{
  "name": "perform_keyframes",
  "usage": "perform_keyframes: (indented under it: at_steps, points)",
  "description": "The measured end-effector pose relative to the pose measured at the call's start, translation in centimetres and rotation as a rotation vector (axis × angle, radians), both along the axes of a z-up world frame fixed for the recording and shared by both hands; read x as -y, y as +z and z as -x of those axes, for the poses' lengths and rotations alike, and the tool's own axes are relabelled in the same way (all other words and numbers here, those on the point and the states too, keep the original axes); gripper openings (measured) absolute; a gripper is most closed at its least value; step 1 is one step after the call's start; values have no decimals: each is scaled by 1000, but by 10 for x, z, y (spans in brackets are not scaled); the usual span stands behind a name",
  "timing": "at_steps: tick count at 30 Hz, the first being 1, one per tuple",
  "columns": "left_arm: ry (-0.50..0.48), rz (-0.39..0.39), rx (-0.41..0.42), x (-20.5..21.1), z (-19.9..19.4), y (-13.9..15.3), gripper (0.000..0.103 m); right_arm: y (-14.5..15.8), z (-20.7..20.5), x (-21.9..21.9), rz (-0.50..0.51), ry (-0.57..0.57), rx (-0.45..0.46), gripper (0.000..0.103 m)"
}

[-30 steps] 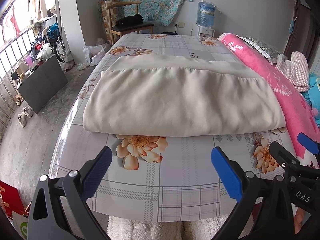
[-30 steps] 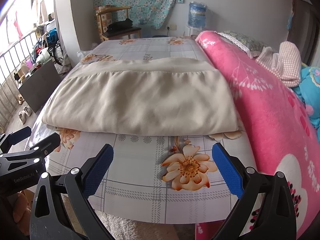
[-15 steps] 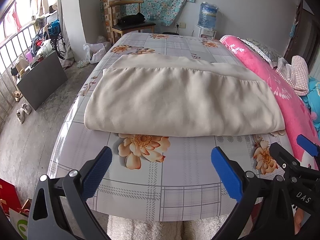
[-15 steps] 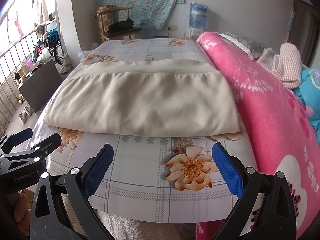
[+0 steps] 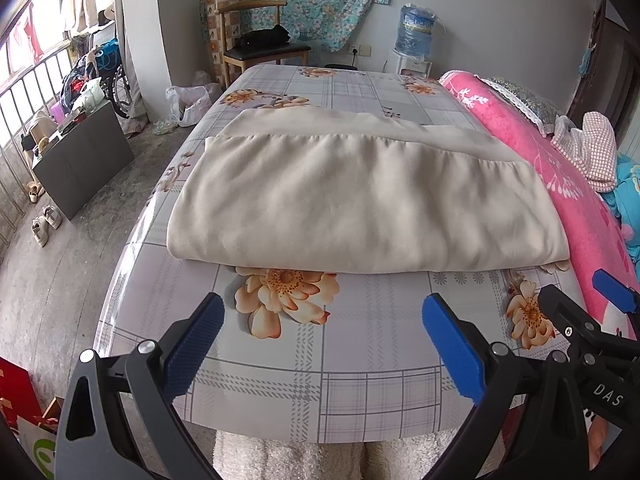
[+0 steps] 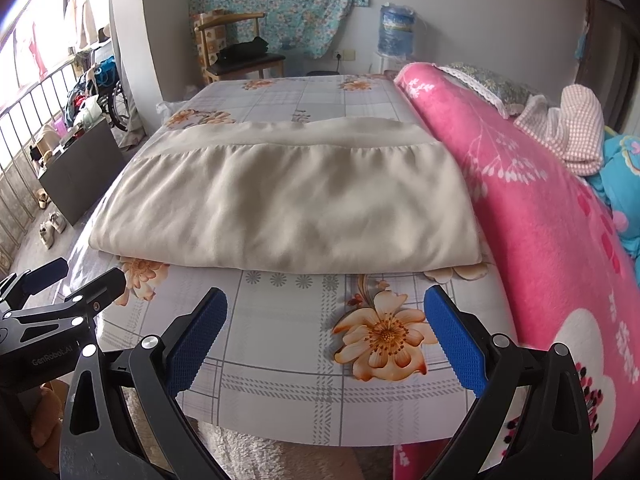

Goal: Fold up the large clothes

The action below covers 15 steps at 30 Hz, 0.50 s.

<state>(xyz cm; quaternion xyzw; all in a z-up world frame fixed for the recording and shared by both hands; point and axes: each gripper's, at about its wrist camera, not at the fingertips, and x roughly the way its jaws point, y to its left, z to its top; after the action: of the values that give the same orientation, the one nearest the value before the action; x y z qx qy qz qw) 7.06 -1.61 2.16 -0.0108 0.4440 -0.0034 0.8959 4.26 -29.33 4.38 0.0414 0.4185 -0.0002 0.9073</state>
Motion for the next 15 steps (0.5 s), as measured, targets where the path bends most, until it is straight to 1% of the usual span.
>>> perform_keyframes:
  at_steps: [15]
  points:
    - [2,-4,0,2,1,0,97,0,0,-1,-9,-2,-2,95]
